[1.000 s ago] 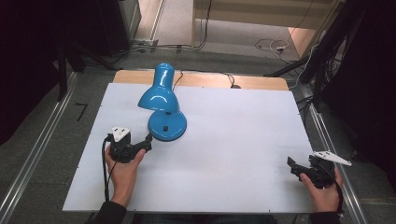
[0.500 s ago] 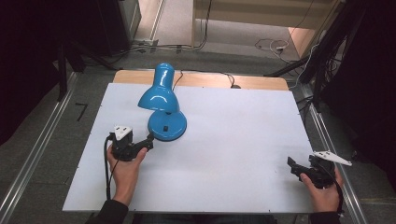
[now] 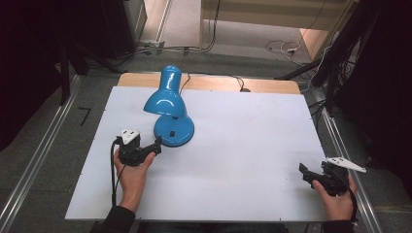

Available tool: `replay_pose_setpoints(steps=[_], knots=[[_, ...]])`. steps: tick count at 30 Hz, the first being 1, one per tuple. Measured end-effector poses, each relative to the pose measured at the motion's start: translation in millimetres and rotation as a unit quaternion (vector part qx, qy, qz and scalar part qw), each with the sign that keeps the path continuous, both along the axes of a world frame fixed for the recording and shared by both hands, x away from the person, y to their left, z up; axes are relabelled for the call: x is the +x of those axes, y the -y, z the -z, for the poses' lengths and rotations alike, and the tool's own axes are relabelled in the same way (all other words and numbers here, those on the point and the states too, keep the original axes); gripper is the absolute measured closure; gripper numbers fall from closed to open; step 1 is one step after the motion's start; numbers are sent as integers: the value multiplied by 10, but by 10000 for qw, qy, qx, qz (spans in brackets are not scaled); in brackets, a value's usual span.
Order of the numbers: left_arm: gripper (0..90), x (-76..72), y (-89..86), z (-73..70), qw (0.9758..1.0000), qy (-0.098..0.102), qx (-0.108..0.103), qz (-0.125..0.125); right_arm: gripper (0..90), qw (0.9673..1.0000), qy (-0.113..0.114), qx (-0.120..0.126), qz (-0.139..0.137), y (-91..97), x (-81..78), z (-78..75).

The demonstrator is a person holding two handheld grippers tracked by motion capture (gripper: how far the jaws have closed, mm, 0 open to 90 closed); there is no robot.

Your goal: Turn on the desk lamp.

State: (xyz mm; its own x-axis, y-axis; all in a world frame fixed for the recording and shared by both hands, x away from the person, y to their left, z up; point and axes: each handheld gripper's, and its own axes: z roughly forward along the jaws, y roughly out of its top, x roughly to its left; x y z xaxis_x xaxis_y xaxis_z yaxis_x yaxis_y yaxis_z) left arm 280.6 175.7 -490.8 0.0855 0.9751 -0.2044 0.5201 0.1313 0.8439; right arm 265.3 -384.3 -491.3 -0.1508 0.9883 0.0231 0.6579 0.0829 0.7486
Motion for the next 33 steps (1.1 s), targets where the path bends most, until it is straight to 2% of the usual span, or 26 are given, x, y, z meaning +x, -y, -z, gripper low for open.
replay_pose_setpoints(steps=[19, 33], knots=[[221, 138, 91, -4, 10000, 9, 24, 36, 135, 10000, -5, 14, -6, 6, 3, 2], [289, 225, 141, -26, 9999, 91, 0, 111, 135, 10000, -11, 19, -13, 5, 4, 3]])
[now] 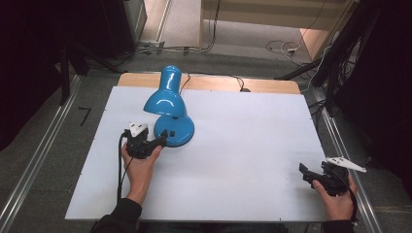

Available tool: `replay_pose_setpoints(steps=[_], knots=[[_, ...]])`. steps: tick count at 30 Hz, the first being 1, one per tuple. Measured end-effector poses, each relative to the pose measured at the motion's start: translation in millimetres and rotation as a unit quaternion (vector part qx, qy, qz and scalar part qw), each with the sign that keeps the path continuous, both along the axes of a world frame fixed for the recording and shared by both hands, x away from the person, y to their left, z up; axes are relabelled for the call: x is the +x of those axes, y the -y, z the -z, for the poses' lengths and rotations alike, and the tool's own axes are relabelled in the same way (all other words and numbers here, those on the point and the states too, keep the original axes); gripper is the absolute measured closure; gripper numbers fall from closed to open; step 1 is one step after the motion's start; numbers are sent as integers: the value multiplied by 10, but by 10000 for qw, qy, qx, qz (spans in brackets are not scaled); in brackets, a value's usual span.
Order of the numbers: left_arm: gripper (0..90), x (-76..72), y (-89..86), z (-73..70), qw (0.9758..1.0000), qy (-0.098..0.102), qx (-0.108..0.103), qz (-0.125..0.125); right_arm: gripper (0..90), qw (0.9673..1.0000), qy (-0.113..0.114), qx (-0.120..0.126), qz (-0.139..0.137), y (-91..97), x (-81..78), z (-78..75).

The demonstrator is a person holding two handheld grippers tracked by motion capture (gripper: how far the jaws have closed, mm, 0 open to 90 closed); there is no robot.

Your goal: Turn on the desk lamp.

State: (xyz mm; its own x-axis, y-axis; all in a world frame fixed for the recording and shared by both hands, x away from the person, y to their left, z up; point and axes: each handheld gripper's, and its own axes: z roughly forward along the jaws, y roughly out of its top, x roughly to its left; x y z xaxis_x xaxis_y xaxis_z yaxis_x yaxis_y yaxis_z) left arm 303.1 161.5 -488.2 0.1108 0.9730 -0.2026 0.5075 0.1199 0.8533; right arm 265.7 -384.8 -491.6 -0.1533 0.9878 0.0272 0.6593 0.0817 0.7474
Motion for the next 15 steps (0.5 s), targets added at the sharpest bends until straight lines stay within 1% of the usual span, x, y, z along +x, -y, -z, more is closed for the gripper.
replay_pose_setpoints(steps=[3, 6, 10, 13, 15], knots=[[332, 31, 21, 14, 10000, 23, 3, 42, 135, 10000, -2, -10, 1, 2, 1, 2], [400, 55, 38, 31, 9999, 28, -13, 103, 135, 10000, -10, -17, -3, 2, 1, 3], [483, 95, 85, 32, 9997, 66, 73, 244, 136, 10000, -15, -7, 1, 3, 1, 3], [591, 124, 137, 40, 9991, 76, 106, 395, 136, 10000, -14, -11, -5, 4, 3, 3], [689, 140, 167, 48, 9987, 36, 122, 497, 136, 10000, -6, -10, -4, 3, 1, 2]])
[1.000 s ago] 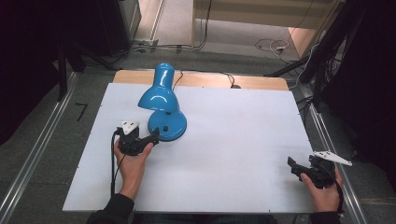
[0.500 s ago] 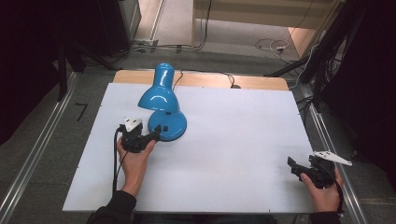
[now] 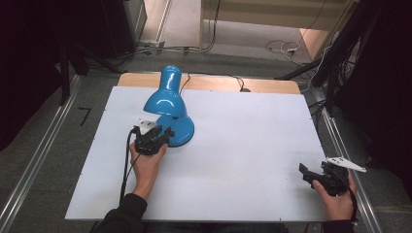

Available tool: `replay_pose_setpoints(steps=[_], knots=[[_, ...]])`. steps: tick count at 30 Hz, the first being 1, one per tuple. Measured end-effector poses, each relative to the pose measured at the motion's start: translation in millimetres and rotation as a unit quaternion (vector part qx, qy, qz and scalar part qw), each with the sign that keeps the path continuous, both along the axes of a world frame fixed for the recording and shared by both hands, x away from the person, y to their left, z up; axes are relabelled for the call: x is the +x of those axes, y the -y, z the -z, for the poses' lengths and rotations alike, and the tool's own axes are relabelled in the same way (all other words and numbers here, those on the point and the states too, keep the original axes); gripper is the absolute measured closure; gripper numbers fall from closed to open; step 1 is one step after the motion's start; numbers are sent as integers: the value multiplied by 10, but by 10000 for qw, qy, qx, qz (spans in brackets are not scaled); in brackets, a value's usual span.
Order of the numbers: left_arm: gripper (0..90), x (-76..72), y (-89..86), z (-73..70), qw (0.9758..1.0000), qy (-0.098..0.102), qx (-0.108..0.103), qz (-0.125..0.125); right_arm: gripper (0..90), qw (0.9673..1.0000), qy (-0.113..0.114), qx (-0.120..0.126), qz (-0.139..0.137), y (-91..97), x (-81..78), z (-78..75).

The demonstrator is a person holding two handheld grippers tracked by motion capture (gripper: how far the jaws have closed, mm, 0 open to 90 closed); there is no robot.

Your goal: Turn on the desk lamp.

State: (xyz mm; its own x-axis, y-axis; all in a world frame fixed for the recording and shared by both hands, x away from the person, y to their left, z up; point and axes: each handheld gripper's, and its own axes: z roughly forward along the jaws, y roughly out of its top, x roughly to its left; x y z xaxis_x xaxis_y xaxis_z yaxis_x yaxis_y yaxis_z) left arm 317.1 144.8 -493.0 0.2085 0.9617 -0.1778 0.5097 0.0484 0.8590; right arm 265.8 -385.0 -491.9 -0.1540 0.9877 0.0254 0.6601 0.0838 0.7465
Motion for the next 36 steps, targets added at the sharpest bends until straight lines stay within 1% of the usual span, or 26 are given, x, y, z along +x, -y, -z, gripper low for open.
replay_pose_setpoints(steps=[2, 4, 5, 7, 11, 20, 25, 36], knots=[[754, 11, 21, 5, 10000, -11, 55, 29, 136, 10000, -1, 7, 5, 1, -1, 0], [793, 21, 33, 6, 9999, -6, 116, 35, 136, 10000, -8, 21, 12, 3, -1, 0], [823, 25, 37, 4, 9999, -8, 124, 35, 136, 10000, -6, 18, 6, 5, -1, 1], [895, 43, 47, 14, 9999, -14, 65, 89, 136, 10000, 13, 13, -7, 10, 0, 1], [900, 65, 54, 44, 9998, -85, 78, 140, 137, 10000, -2, 31, 14, 10, -1, 1], [900, 90, 71, 75, 9997, -147, 42, 177, 137, 10000, 0, 36, 5, 11, 1, 1], [900, 94, 84, 85, 9996, -169, 42, 227, 138, 10000, 0, 35, 3, 12, 0, 1], [900, 100, 91, 102, 9996, -194, 64, 217, 138, 10000, 6, 33, -8, 14, 2, 2]])
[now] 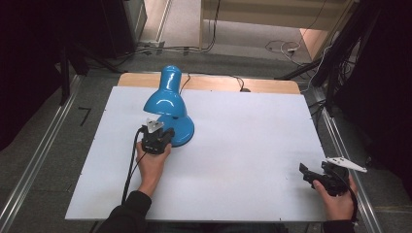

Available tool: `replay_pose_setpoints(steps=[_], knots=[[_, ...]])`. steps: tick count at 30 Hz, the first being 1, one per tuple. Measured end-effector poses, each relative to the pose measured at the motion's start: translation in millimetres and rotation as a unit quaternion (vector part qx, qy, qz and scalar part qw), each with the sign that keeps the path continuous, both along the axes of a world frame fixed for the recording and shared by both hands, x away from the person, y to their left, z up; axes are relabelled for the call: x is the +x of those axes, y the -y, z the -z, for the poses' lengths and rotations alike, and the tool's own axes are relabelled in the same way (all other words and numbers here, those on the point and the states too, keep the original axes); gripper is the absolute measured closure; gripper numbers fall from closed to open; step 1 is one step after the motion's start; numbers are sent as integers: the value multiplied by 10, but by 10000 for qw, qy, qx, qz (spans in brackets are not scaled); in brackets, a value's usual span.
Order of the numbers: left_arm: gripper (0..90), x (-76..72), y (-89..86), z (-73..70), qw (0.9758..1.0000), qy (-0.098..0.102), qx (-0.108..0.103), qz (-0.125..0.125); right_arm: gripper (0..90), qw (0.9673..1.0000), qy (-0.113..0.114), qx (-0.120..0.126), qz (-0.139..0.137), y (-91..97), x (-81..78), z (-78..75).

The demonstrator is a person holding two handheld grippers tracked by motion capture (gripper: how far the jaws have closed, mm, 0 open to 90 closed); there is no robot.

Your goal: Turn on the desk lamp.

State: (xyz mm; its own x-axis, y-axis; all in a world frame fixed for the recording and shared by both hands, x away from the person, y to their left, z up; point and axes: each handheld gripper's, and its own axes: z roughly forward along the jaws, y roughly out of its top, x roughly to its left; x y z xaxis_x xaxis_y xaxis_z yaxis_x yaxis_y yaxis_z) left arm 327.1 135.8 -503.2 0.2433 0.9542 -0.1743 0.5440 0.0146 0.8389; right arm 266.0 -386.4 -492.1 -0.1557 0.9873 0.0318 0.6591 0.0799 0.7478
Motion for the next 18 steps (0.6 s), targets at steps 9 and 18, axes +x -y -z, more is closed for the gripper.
replay_pose_setpoints(steps=[9, 18], knots=[[900, 5, -8, 4, 10000, -8, -31, 0, 138, 10000, -6, -2, -1, -1, 0, 1], [900, 1, -5, 9, 10000, 7, 21, 11, 138, 10000, -17, 11, 18, -2, -2, -1]])
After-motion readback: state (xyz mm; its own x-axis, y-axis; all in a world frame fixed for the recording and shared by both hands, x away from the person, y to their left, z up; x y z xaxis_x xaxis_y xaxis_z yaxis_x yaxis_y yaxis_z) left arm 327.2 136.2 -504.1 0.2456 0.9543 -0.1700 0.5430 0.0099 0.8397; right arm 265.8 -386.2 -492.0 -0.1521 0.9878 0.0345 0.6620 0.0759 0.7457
